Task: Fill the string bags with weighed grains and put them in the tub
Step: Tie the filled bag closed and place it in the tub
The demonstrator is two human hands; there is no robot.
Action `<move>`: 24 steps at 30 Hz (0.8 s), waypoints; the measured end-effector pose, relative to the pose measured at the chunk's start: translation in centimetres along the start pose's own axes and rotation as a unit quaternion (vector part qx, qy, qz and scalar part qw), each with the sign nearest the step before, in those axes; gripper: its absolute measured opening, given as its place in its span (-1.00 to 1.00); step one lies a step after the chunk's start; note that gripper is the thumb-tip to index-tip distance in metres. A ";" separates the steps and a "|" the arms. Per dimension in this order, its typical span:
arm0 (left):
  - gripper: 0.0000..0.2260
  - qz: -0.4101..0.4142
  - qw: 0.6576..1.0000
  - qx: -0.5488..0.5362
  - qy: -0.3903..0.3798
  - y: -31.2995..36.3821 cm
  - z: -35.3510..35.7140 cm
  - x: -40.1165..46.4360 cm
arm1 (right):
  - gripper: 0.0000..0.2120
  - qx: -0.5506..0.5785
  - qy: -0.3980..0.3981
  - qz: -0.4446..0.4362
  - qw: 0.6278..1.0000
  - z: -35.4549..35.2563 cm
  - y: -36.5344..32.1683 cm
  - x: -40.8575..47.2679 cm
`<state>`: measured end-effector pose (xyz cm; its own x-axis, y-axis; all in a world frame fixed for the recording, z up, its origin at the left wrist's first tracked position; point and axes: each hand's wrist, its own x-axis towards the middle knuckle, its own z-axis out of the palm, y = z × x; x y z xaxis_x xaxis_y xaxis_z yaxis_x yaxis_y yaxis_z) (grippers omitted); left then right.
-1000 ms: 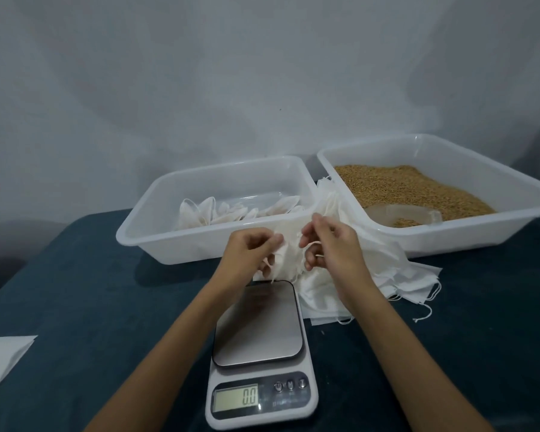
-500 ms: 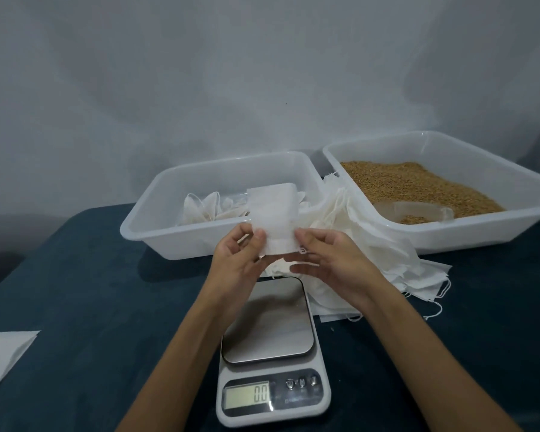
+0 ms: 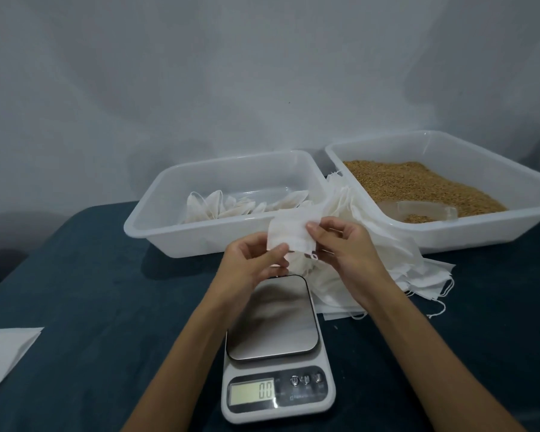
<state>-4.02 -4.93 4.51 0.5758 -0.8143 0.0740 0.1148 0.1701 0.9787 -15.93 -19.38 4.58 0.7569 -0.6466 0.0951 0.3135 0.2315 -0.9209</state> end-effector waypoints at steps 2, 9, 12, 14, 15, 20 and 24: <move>-0.80 0.003 1.000 0.017 0.007 -0.3 0.0 -0.1 | -0.95 -0.029 0.002 -0.005 1.000 0.3 0.3 -0.1; -0.64 0.089 0.983 0.134 0.089 -0.4 0.3 -0.2 | -0.84 -0.257 -0.006 -0.221 0.941 1.2 1.2 -0.9; -0.54 0.099 0.984 0.135 0.067 0.0 0.8 -0.5 | -0.76 -0.279 -0.086 -0.186 0.938 1.6 1.7 -1.0; -0.53 0.108 0.984 0.126 0.065 0.2 0.8 -0.6 | -0.80 -0.266 -0.090 -0.190 0.941 1.7 1.9 -1.0; -0.55 0.111 0.984 0.124 0.064 0.3 0.8 -0.6 | -0.82 -0.247 -0.083 -0.185 0.948 1.7 1.8 -1.0; -0.69 0.116 0.985 0.117 0.044 0.1 0.3 -0.3 | -0.91 -0.181 -0.053 -0.162 0.969 1.5 1.3 -1.1; -0.87 0.118 0.978 0.160 0.060 -0.2 0.3 -0.2 | -0.94 -0.166 -0.049 -0.168 0.970 1.8 1.0 -1.4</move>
<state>-4.39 -5.00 4.36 0.6482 -0.6998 0.3000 -0.2801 0.1472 0.9486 -15.66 -16.98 4.20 0.6995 -0.5689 0.4325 0.3634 -0.2381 -0.9007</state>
